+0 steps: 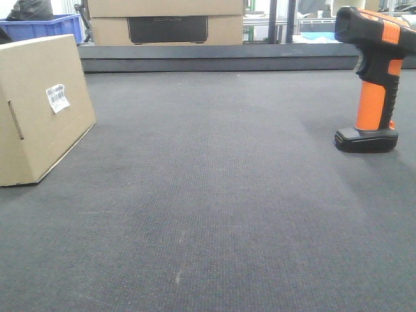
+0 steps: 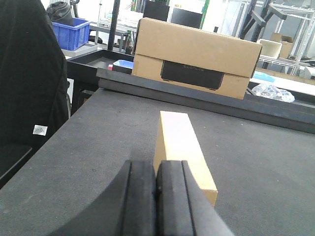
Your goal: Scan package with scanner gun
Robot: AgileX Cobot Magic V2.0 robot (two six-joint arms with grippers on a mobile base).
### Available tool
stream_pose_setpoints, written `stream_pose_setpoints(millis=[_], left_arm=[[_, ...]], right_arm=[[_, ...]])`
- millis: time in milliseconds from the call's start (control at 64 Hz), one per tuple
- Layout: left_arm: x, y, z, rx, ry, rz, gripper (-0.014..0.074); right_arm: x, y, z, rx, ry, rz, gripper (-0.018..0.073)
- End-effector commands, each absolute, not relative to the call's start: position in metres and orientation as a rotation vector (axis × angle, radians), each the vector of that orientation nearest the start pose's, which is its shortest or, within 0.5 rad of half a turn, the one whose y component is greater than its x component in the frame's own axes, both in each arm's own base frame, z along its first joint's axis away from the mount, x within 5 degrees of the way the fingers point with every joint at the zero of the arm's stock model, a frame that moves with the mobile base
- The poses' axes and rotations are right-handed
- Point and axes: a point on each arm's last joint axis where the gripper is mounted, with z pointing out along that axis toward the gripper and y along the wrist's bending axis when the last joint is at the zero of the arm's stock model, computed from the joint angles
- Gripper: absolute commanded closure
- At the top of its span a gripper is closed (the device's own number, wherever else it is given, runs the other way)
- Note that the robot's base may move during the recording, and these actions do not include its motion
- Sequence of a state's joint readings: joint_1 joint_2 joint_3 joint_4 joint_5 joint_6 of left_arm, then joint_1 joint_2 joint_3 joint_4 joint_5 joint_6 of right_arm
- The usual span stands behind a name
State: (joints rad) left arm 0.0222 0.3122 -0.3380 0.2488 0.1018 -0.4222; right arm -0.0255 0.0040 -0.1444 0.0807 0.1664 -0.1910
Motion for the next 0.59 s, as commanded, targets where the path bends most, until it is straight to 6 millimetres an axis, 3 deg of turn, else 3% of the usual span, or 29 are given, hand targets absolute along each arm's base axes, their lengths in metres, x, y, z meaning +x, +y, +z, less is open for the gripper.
stream_pose_setpoints(millis=[0, 141, 578], left_arm=[[0.08, 0.004, 0.3, -0.18, 1.528, -0.108, 0.0708], [0.08, 0.004, 0.3, -0.18, 1.528, -0.108, 0.0708], [0.08, 0.004, 0.3, -0.18, 1.528, -0.108, 0.0708]], right_arm=[[0.052, -0.001, 0.231, -0.077, 1.516, -0.119, 0.0727], [0.056, -0.001, 0.21, -0.054, 1.518, -0.095, 0.0727], [0.056, 0.002, 0.212, -0.094, 1.494, -0.044, 0.0727]])
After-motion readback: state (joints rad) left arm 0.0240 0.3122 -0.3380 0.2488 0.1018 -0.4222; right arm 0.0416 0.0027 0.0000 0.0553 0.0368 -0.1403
